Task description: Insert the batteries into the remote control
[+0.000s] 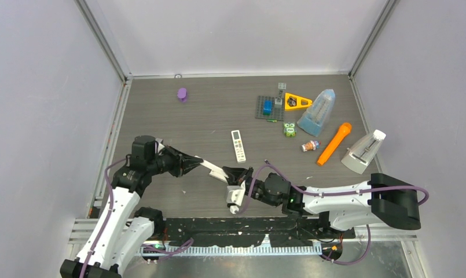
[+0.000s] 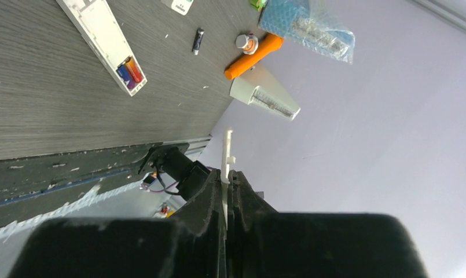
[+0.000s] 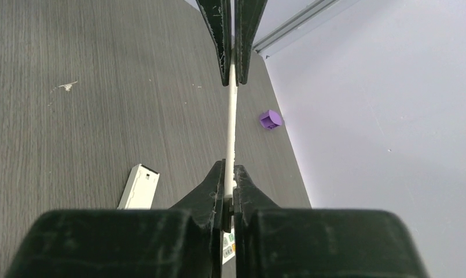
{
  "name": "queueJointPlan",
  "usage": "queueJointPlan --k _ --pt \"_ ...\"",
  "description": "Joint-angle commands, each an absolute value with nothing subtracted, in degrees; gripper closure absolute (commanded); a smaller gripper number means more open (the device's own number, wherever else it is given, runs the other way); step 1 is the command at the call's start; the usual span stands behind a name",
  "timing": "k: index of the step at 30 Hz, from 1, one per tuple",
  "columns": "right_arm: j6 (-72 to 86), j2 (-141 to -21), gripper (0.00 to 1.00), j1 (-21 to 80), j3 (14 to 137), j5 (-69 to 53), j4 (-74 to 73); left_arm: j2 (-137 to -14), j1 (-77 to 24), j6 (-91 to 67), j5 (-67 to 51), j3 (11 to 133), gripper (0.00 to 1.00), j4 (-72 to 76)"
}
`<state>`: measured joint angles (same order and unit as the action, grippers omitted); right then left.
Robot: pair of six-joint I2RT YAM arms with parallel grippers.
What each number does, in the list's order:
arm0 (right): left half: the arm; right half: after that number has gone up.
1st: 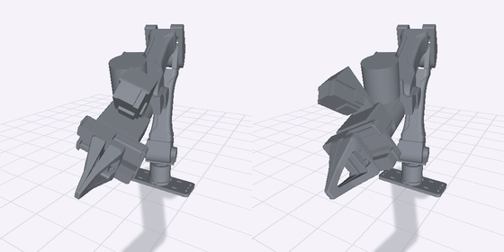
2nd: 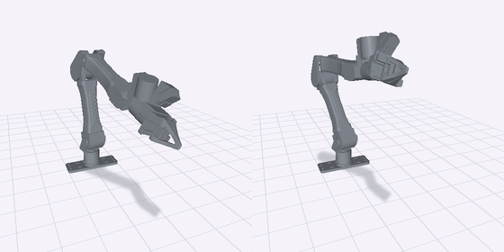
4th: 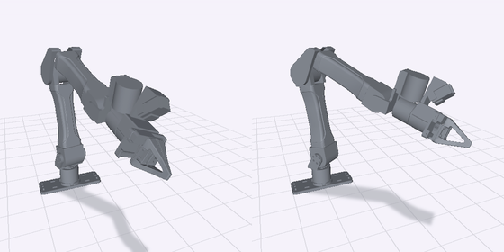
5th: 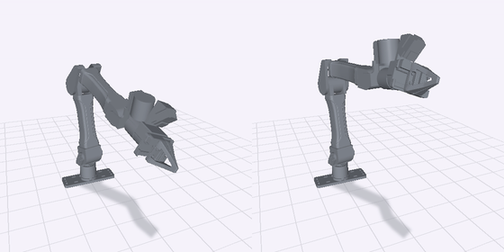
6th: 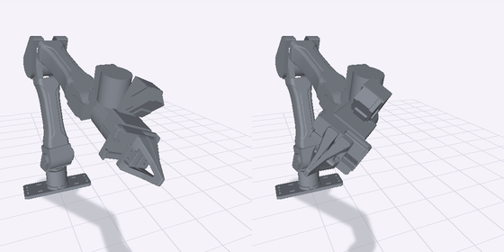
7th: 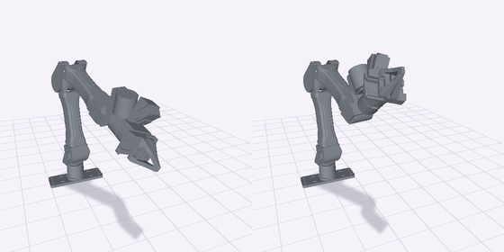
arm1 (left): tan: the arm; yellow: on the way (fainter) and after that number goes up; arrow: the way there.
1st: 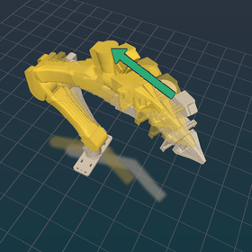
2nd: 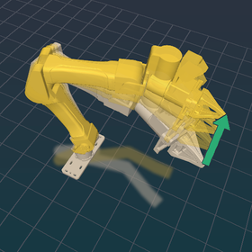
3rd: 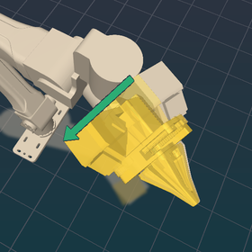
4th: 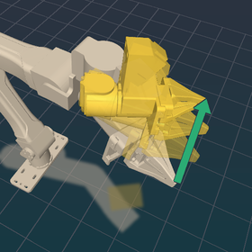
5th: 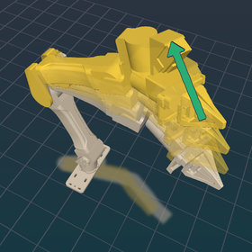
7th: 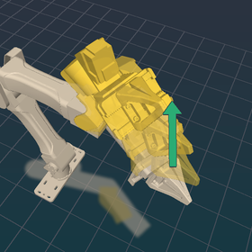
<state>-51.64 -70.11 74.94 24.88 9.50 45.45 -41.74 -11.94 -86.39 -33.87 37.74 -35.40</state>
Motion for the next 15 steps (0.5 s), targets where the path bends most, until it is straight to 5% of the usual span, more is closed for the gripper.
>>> queueJointPlan --k 1,9,15 --pt "-48.3 -68.5 0.95 75.2 28.1 10.0 45.6 -40.9 -12.1 -88.0 -35.2 36.5 0.87 -31.1" --pt "-35.6 -65.9 0.95 75.2 30.9 11.4 36.8 -40.9 -12.1 -80.0 -30.1 37.9 0.24 -31.6" --pt "-9.8 -63.2 0.95 73.2 34.9 11.9 20.2 -41.3 -11.2 -69.2 -22.4 38.6 0.16 -32.9"
